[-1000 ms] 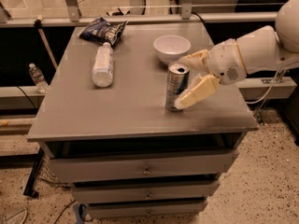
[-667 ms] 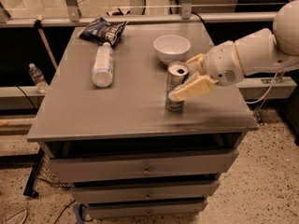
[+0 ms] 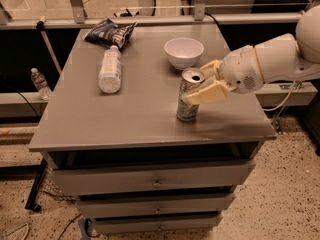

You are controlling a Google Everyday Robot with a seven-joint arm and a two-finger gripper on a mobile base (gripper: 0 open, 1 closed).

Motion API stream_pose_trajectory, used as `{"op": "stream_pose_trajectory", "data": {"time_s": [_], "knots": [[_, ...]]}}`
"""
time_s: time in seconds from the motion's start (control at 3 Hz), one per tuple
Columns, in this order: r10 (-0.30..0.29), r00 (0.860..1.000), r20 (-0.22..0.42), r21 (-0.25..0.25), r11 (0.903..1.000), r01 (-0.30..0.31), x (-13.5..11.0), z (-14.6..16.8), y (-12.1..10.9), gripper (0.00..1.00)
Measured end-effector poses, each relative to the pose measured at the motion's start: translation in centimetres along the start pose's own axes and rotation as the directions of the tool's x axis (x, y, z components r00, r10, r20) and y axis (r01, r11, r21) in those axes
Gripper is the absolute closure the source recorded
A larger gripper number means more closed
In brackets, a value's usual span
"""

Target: Place redbull can into white bowl

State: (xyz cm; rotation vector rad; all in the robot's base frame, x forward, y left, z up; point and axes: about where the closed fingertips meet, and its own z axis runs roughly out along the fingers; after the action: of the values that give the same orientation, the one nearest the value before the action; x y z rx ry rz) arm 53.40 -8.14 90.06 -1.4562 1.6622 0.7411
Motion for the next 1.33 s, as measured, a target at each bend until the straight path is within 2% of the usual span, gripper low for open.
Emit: {"op": "stream_pose_trajectory", "data": {"time_s": [0.33, 0.67, 1.0, 1.33], "knots": [[-0.008, 1.000, 0.004, 0.036, 0.9993, 0.008, -0.1, -1.5, -0.5, 1.00], [-0.028, 1.000, -0.014, 0.114, 0.9930, 0.029, -0.4, -4.6, -2.0, 1.00], [-0.033, 0.999, -0.013, 0.117, 0.9926, 0.034, -0.5, -4.5, -2.3, 1.00], [-0.058, 0.998, -0.008, 0.128, 0.9901, 0.058, -1.3, -4.3, -3.6, 1.00]]}}
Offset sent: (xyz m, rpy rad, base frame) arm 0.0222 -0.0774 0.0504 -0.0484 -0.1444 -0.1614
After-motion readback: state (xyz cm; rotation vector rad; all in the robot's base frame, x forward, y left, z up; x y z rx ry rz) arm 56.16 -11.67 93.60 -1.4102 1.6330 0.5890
